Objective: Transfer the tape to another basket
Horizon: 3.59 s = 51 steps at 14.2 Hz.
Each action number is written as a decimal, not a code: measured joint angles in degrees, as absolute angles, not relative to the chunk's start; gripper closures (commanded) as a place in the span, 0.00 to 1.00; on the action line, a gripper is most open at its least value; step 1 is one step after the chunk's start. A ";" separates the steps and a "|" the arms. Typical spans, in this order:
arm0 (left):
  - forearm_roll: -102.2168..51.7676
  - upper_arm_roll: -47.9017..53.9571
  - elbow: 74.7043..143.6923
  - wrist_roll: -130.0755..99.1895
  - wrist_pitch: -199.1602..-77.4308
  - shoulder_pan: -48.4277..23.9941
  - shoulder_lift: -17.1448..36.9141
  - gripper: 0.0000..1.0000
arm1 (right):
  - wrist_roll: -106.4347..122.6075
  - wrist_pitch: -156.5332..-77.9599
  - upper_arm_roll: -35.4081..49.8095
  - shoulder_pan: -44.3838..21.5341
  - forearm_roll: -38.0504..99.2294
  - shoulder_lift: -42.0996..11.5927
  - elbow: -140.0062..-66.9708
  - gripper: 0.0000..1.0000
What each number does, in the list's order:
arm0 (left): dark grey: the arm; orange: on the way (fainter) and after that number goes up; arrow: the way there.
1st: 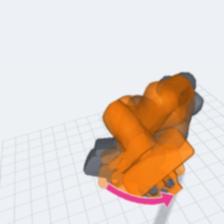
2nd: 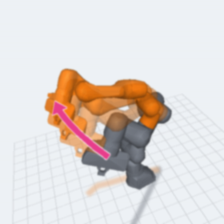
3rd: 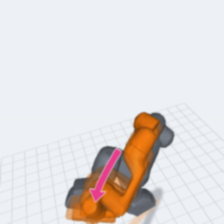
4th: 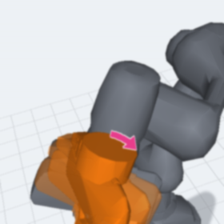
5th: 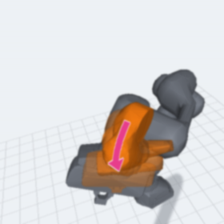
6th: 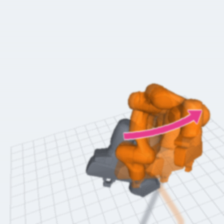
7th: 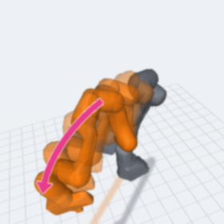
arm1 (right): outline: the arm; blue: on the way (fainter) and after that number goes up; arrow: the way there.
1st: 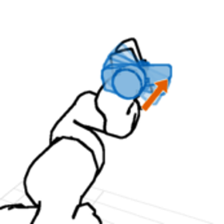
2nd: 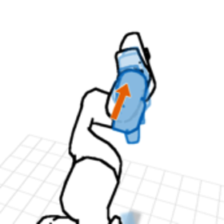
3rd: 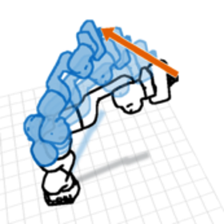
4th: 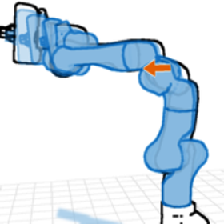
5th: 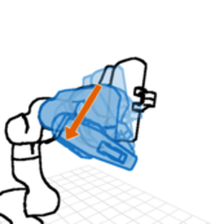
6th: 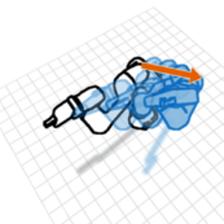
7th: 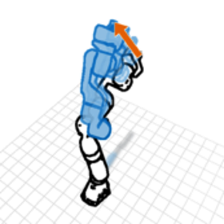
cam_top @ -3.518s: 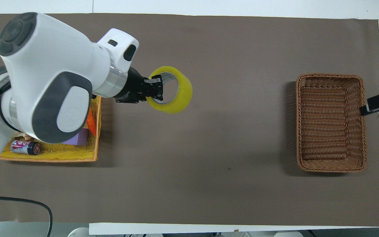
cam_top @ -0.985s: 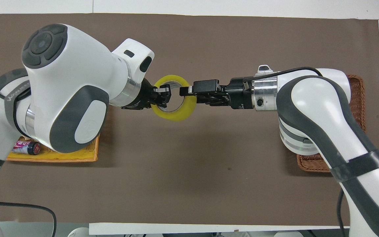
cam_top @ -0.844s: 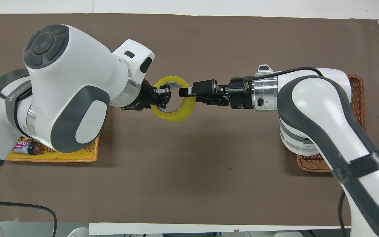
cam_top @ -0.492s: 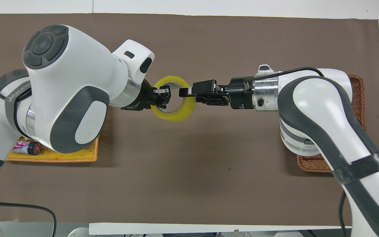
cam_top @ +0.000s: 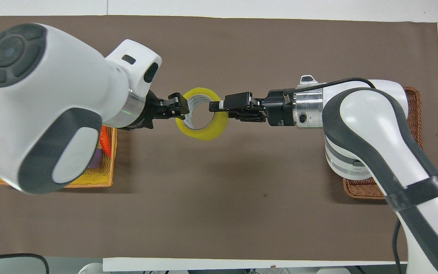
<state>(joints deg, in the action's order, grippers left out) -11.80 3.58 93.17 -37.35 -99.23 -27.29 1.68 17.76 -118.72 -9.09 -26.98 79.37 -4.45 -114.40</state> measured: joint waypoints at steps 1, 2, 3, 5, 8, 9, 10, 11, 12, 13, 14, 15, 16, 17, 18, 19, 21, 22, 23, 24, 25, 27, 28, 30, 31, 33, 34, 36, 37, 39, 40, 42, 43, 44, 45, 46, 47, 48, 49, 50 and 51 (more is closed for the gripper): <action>-11.56 2.73 92.94 -34.96 -96.94 -25.16 0.43 0.00 | 18.43 -117.15 -9.17 -25.30 78.47 -4.45 -114.39 1.00; -11.26 1.90 92.91 -31.52 -95.12 -22.31 -0.46 0.00 | 19.10 -114.59 -9.28 -22.60 76.57 -4.46 -114.33 1.00; -10.34 1.22 92.93 -27.11 -93.86 -18.83 -0.90 0.00 | 19.88 -111.21 -9.40 -18.89 73.95 -4.45 -114.10 1.00; -7.65 0.46 93.29 -15.81 -93.25 -10.81 -0.78 0.00 | 21.97 -104.37 -9.71 -9.97 68.55 -4.42 -113.39 1.00; -7.05 0.00 93.70 -2.49 -93.53 1.58 -0.36 0.00 | 27.77 -95.31 -10.07 3.84 59.16 -4.59 -112.57 1.00; -7.04 -0.06 93.70 -1.00 -93.65 4.60 -0.35 0.00 | 31.28 -91.55 -10.15 8.25 56.16 -5.23 -111.87 1.00; -7.04 -0.05 93.70 -0.48 -93.73 6.70 -0.35 0.00 | 34.82 -88.38 -10.21 12.14 53.52 -6.36 -110.77 1.00; -7.04 -0.03 93.70 -0.34 -93.79 7.85 -0.35 0.00 | 37.76 -86.49 -10.24 15.03 51.38 -7.72 -109.70 1.00; -7.04 0.00 93.69 -0.32 -93.89 8.14 -0.35 0.00 | 40.69 -85.60 -10.23 17.25 49.65 -9.27 -108.92 1.00; -6.94 0.30 93.69 -0.32 -94.05 8.04 -0.35 0.00 | 43.42 -85.45 -10.22 18.88 48.73 -10.97 -108.50 1.00; -6.60 0.80 93.70 -0.33 -94.17 7.90 -0.35 0.00 | 45.70 -85.45 -10.20 19.94 48.12 -12.78 -108.29 1.00; -6.19 1.33 93.70 -0.38 -94.20 7.81 -0.35 0.00 | 47.84 -85.46 -10.20 20.51 47.61 -14.53 -108.14 1.00; -5.98 1.74 93.70 -0.40 -94.26 7.78 -0.35 0.00 | 49.43 -85.53 -10.20 20.66 46.50 -15.94 -107.99 1.00; -5.95 2.01 93.70 -0.40 -94.34 7.71 -0.35 0.00 | 50.31 -85.62 -10.14 20.63 45.18 -16.84 -107.80 1.00; -5.95 2.18 93.70 -0.37 -94.32 7.28 -0.35 0.00 | 50.78 -85.73 -10.08 20.62 44.32 -17.20 -107.66 1.00; -5.95 2.22 93.71 -0.37 -94.31 6.29 -0.35 0.00 | 51.17 -85.99 -10.10 20.71 43.38 -17.18 -107.59 1.00; -5.80 2.28 93.67 -0.48 -94.39 4.53 -0.35 0.00 | 53.08 -87.13 -10.11 21.42 42.28 -17.21 -107.96 1.00; -5.23 2.28 93.46 -0.48 -94.43 4.21 -0.35 0.00 | 54.00 -87.68 -10.12 21.77 42.00 -17.25 -108.29 1.00; -3.87 2.30 92.99 -0.34 -94.25 4.03 -0.37 0.00 | 54.60 -88.18 -10.12 21.99 41.50 -17.30 -108.56 1.00; -2.65 2.40 92.36 -0.24 -92.96 3.88 -0.37 0.00 | 54.85 -88.78 -10.12 22.05 41.06 -17.34 -108.91 1.00; -2.13 2.45 91.63 -0.14 -90.69 3.59 -0.34 0.00 | 54.96 -89.33 -10.10 22.05 40.90 -17.34 -109.34 1.00; -1.78 2.50 89.25 -0.11 -86.43 2.35 0.04 0.00 | 55.14 -90.33 -10.03 22.04 40.84 -17.35 -110.31 1.00; -1.69 2.50 88.08 -0.11 -85.25 1.84 0.33 0.00 | 55.46 -90.61 -10.02 22.04 40.84 -17.35 -110.73 1.00; -1.64 2.57 86.63 -0.11 -84.45 1.59 1.04 0.00 | 55.90 -91.45 -10.02 22.04 40.81 -17.35 -111.30 0.87; -1.64 2.57 85.86 -0.11 -84.11 1.56 1.56 0.00 | 56.07 -91.92 -10.01 22.04 40.75 -17.35 -111.38 0.77; -1.58 2.57 84.71 -0.11 -83.17 1.45 2.67 0.00 | 56.12 -93.13 -10.01 22.04 40.01 -17.35 -111.52 0.66; -1.57 2.57 84.41 -0.11 -82.92 1.37 3.01 0.00 | 56.13 -93.20 -10.00 22.04 39.84 -17.34 -111.53 0.51; -1.49 2.57 84.18 -0.11 -82.45 1.24 3.27 0.00 | 56.13 -93.40 -9.94 22.04 39.67 -17.29 -111.53 0.01; -1.46 2.57 84.17 -0.08 -82.23 1.19 3.27 0.00 | 56.13 -93.72 -9.90 22.03 39.48 -17.28 -111.53 0.00; -1.46 2.67 84.17 0.10 -82.05 0.82 3.28 0.00 | 56.57 -94.66 -9.76 22.00 39.28 -17.28 -111.54 0.00; -1.46 2.70 84.26 0.11 -81.98 0.38 3.30 0.00 | 57.55 -95.21 -9.72 21.94 39.20 -17.27 -111.52 0.00; -1.46 2.81 85.29 0.11 -81.75 -0.79 3.26 0.00 | 60.10 -96.43 -9.70 21.88 39.13 -17.26 -111.41 0.00; -1.46 2.82 85.85 0.10 -81.64 -1.26 3.20 0.00 | 60.66 -96.85 -9.68 21.86 38.78 -17.20 -111.20 0.00; -1.45 2.86 86.18 0.09 -81.54 -1.38 3.18 0.00 | 61.07 -96.98 -9.65 21.78 37.59 -17.09 -110.67 0.00; -1.42 2.76 86.30 0.09 -81.52 -1.34 3.17 0.00 | 61.22 -97.05 -9.63 21.51 35.95 -16.91 -109.83 0.00; -1.39 2.57 86.33 0.09 -81.51 -1.26 3.14 0.00 | 61.26 -97.22 -9.57 21.02 34.22 -16.62 -108.76 0.00; -1.38 2.30 86.33 0.09 -81.49 -1.16 3.10 0.00 | 61.26 -97.66 -9.52 20.24 32.31 -16.09 -107.71 0.00; -1.37 2.03 86.34 0.09 -81.46 -1.09 3.04 0.00 | 61.26 -98.63 -9.50 19.12 29.92 -15.21 -106.80 0.00; -1.37 1.84 86.34 0.09 -81.44 -1.05 2.99 0.00 | 61.26 -99.91 -9.47 17.81 27.33 -14.06 -106.14 0.00; -1.37 1.77 86.34 0.09 -81.43 -1.04 2.97 0.00 | 61.06 -100.97 -9.43 16.19 24.74 -12.50 -105.56 0.00; -1.37 1.78 86.34 0.09 -81.42 -1.06 2.97 0.00 | 59.84 -101.48 -9.41 14.53 22.64 -10.80 -105.11 0.00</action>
